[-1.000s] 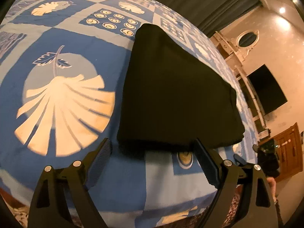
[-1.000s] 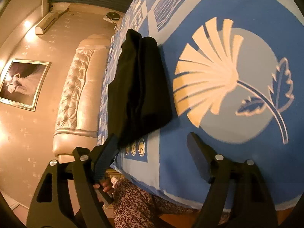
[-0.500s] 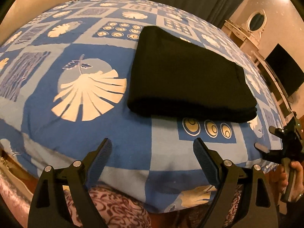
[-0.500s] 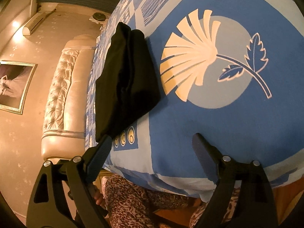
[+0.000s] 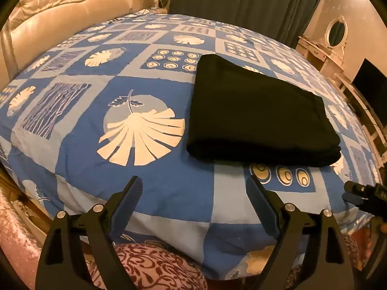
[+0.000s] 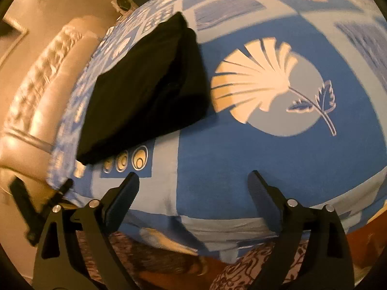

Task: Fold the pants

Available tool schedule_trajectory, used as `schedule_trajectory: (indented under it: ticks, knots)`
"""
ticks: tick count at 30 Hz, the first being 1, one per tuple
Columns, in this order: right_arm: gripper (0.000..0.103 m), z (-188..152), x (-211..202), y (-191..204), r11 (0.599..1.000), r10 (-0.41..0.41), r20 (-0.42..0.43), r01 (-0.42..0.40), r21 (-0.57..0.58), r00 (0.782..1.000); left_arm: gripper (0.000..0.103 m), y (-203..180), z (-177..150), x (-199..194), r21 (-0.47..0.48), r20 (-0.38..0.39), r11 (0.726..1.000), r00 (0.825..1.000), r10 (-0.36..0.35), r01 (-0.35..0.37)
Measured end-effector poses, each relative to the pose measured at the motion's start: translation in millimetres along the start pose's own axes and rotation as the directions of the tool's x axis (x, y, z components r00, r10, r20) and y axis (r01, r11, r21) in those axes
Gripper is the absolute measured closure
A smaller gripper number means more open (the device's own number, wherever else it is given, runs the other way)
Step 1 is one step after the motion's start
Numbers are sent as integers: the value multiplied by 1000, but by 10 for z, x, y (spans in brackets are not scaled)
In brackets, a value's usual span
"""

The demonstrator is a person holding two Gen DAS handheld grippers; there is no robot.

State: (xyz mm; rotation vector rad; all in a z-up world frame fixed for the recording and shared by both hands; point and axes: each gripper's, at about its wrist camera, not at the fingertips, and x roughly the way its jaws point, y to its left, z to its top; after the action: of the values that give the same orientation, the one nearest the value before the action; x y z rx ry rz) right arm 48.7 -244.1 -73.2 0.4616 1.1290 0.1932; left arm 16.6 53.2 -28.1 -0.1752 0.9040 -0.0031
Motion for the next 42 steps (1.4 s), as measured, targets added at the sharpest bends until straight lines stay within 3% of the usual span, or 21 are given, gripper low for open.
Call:
schedule_trajectory:
  ticks: [5, 10, 16, 42]
  knots:
    - [12, -94, 12, 338, 975, -118, 75, 130, -182, 990, 17, -32, -14, 7, -9, 8, 1000, 1000, 13, -12]
    - [11, -146, -57, 525, 935, -166, 168, 209, -285, 972, 17, -82, -27, 9, 3, 9, 1000, 1000, 17, -17]
    - [10, -129, -141, 492, 940, -159, 203, 211, -269, 966, 17, -78, -30, 6, -7, 15, 1000, 1000, 22, -22]
    - [10, -78, -60, 377, 956, -169, 162, 201, -213, 972, 17, -180, -12, -86, 42, 78, 998, 996, 41, -44]
